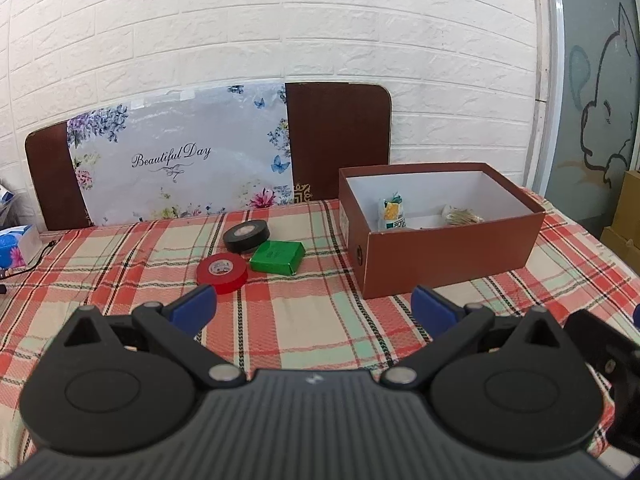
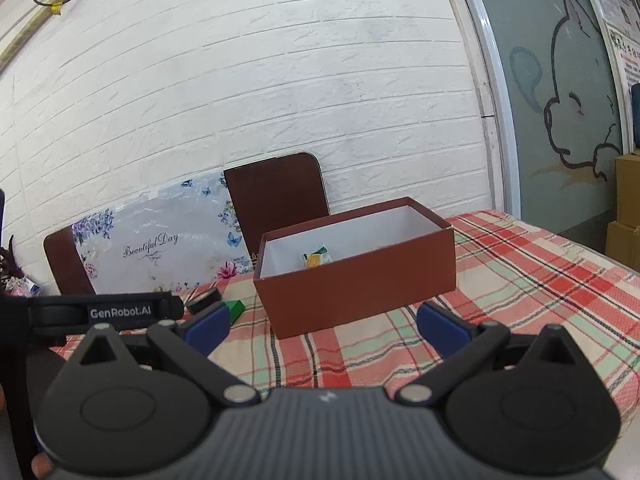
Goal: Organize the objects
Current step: 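Move both grippers back toward the red tape roll on the cloth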
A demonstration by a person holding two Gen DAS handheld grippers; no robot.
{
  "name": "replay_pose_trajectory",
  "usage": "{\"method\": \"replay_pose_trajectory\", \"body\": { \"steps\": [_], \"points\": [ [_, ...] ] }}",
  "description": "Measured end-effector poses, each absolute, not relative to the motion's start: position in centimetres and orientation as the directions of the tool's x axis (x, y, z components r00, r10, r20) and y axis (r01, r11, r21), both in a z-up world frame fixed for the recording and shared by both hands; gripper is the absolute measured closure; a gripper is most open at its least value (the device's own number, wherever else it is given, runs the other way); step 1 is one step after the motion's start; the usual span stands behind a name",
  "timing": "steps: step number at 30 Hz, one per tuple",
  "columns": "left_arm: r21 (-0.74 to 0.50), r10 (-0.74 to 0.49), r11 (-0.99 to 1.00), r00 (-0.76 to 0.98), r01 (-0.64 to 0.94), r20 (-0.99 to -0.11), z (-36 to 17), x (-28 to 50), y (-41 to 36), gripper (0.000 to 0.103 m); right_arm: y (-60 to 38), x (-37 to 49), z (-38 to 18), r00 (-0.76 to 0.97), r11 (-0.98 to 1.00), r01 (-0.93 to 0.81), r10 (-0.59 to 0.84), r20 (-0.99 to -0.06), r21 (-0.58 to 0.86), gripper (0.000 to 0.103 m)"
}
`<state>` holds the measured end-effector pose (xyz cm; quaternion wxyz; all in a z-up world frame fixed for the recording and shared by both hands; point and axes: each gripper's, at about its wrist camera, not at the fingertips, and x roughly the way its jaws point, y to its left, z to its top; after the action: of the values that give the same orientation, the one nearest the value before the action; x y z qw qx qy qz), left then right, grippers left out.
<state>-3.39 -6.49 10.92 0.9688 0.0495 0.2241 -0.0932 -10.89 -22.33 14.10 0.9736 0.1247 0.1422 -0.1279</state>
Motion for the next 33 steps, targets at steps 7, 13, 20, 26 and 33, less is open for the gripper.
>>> {"method": "replay_pose_trajectory", "body": {
  "steps": [7,13,20,26,33],
  "points": [
    [0.099,-0.127,0.976,0.874,0.195,-0.47,9.9,-2.0,-6.5,0.0,-22.1,-9.0,13.1,0.929,0.942,0.272,-0.204,-0.309,0.195,0.0],
    [0.101,-0.124,0.974,0.851,0.202,-0.51,8.5,-0.6,-6.4,0.0,-22.1,-7.8,11.9,0.918,0.941,0.283,-0.21,-0.336,0.185,0.0],
    [0.107,-0.115,0.973,0.831,0.205,-0.545,7.2,1.0,-5.8,0.0,-21.4,-5.7,10.2,0.898,0.95,0.267,-0.183,-0.4,0.164,0.0],
    [0.095,-0.119,0.974,0.814,0.208,-0.568,6.6,2.6,-5.2,0.0,-21.0,-4.2,9.7,0.891,0.955,0.254,-0.17,-0.421,0.152,0.001],
    [0.077,-0.131,0.973,0.796,0.217,-0.591,5.5,3.9,-4.6,0.0,-21.1,-2.4,8.6,0.87,0.956,0.252,-0.155,-0.467,0.153,0.006]
  ]
}}
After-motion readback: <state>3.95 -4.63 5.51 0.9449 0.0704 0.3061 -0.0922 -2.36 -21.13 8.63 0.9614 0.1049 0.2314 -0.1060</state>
